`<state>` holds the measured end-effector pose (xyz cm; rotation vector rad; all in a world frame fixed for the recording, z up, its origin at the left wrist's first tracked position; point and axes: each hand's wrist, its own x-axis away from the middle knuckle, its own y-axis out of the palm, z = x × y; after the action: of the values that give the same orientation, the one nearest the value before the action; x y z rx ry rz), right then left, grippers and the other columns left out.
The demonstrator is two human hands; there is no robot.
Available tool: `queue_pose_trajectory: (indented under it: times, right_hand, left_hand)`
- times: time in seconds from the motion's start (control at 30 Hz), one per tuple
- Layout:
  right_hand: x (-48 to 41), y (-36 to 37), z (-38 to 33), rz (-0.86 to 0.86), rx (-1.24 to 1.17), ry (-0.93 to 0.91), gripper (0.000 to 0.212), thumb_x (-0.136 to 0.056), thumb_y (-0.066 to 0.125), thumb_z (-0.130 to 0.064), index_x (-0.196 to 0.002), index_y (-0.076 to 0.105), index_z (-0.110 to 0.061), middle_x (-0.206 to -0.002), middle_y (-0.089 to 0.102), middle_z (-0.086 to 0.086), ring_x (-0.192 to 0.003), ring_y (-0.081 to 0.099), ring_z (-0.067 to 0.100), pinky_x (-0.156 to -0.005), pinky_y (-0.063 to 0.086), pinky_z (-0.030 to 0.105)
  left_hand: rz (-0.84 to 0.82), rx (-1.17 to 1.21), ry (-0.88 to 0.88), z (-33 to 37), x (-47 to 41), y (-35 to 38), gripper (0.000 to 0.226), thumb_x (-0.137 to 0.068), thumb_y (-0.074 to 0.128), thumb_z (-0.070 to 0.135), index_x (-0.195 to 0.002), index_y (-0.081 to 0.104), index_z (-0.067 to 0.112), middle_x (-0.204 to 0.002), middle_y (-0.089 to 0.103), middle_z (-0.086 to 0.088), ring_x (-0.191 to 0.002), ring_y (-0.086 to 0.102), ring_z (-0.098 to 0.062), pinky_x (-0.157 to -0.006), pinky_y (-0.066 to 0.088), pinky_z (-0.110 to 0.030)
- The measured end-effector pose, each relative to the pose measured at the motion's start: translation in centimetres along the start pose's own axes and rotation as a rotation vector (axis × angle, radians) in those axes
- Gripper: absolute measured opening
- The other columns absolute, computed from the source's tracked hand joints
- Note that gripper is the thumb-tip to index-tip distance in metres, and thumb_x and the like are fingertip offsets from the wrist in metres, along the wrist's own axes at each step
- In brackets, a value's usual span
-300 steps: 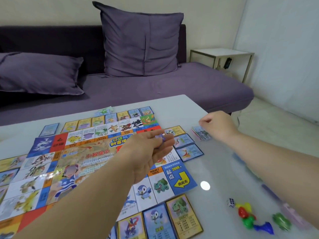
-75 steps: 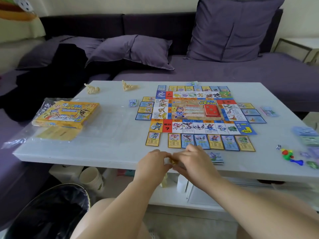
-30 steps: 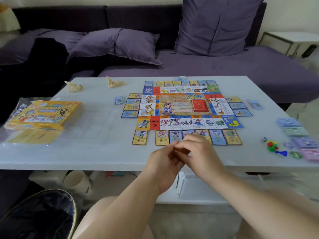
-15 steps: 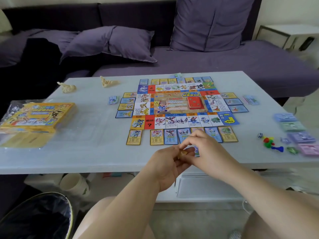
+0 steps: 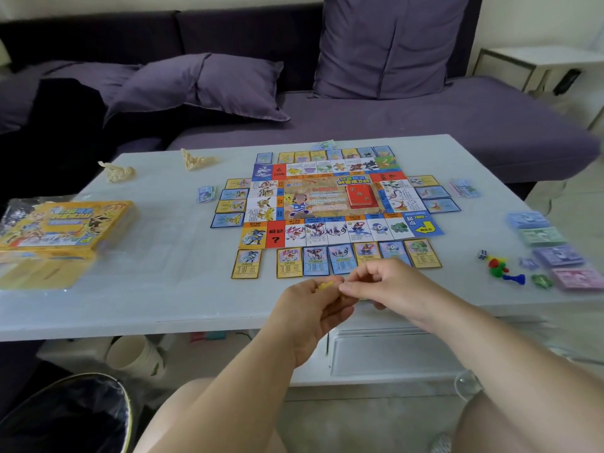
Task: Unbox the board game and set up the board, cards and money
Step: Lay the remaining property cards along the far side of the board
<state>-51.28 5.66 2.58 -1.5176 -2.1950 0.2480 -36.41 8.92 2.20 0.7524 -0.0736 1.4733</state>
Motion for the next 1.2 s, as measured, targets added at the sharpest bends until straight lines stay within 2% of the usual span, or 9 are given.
queue_pose_trajectory:
  times: [0.23,0.37,0.47,0.57,0.7,0.83,0.97,1.03,1.2]
  right_hand:
    - [-0.3,-0.7,0.0,-0.032,-0.003,-0.027,0.006,-0.081,0.073,-0.020,-0.079,0.069,-0.016,-0.067,0.063,-0.011,-0.063,0.055,-0.001,-0.063,0.037,0.015]
    - [-0.9,-1.1,0.2,0.093,-0.146,0.008,0.009,-0.086,0.066,-0.016,-0.078,0.067,-0.018,-0.054,0.058,-0.016,-0.056,0.046,0.004,-0.060,0.036,0.020]
    - [-1.4,-2.5,0.5,0.223,0.080,-0.046,0.012,-0.089,0.063,-0.015,-0.079,0.069,-0.019,-0.072,0.061,-0.020,-0.069,0.056,-0.001,-0.072,0.042,0.021]
    - [-1.7,-2.5,1.1,0.199,0.289,-0.068,0.006,-0.085,0.068,-0.016,-0.083,0.070,-0.020,-0.080,0.066,-0.013,-0.082,0.064,0.006,-0.081,0.047,0.023]
    - [-2.2,-1.5,1.8,0.205,0.374,-0.085,0.007,-0.082,0.072,-0.022,-0.082,0.067,-0.026,-0.077,0.065,-0.012,-0.077,0.063,0.006,-0.073,0.049,0.021]
    - [-2.3,-1.3,1.8,0.264,0.461,-0.116,0.009,-0.082,0.072,-0.028,-0.090,0.070,-0.024,-0.072,0.056,-0.020,-0.068,0.052,-0.005,-0.058,0.034,0.009]
    - [-1.6,-2.1,0.9,0.350,0.400,-0.175,0.015,-0.090,0.061,-0.026,-0.098,0.072,-0.020,-0.087,0.064,-0.018,-0.072,0.050,-0.009,-0.060,0.036,0.004]
    - [-1.1,-2.4,0.2,0.302,0.306,-0.186,0.019,-0.092,0.059,-0.027,-0.104,0.071,-0.021,-0.095,0.065,-0.016,-0.077,0.052,-0.011,-0.066,0.037,0.004]
    - [-0.1,-2.7,-0.4,0.177,0.180,-0.177,0.013,-0.085,0.066,-0.033,-0.098,0.069,-0.032,-0.082,0.063,-0.020,-0.063,0.051,-0.017,-0.066,0.038,0.010]
  left_hand:
    - [0.003,-0.037,-0.006,-0.3,-0.2,0.4,0.013,-0.095,0.050,0.006,-0.093,0.063,0.005,-0.071,0.071,-0.007,-0.064,0.069,-0.010,-0.056,0.055,-0.019]
    - [0.076,-0.002,0.026,0.0,-0.6,0.3,0.011,-0.095,0.052,0.009,-0.095,0.062,0.005,-0.072,0.072,-0.005,-0.063,0.069,-0.010,-0.055,0.054,-0.019]
    - [0.167,0.052,0.053,0.3,-1.2,-0.3,0.011,-0.094,0.054,0.010,-0.101,0.060,0.006,-0.076,0.072,-0.007,-0.068,0.068,-0.014,-0.056,0.056,-0.020]
    - [0.184,0.125,0.063,0.5,-1.3,-0.7,0.018,-0.095,0.053,0.012,-0.110,0.058,0.004,-0.086,0.068,-0.012,-0.083,0.066,-0.022,-0.068,0.059,-0.026]
    - [0.188,0.281,0.006,0.8,-1.0,-0.5,0.021,-0.097,0.049,0.008,-0.114,0.057,0.000,-0.096,0.066,-0.017,-0.093,0.066,-0.028,-0.081,0.055,-0.035]
    - [0.169,0.283,0.007,1.0,-0.9,-0.3,0.026,-0.098,0.037,-0.001,-0.118,0.054,0.001,-0.099,0.067,-0.015,-0.092,0.066,-0.025,-0.082,0.053,-0.035]
    - [0.135,0.220,0.044,0.9,-0.9,0.0,0.022,-0.098,0.041,-0.001,-0.114,0.054,0.005,-0.101,0.068,-0.012,-0.089,0.068,-0.020,-0.076,0.054,-0.029]
    - [0.108,0.189,0.062,0.9,-1.1,0.2,0.020,-0.097,0.044,0.000,-0.112,0.055,0.006,-0.099,0.069,-0.011,-0.086,0.069,-0.018,-0.074,0.056,-0.027]
    - [-0.009,0.098,0.057,1.2,-1.8,1.2,0.014,-0.094,0.050,0.001,-0.101,0.061,0.004,-0.083,0.073,-0.007,-0.074,0.071,-0.013,-0.067,0.058,-0.022]
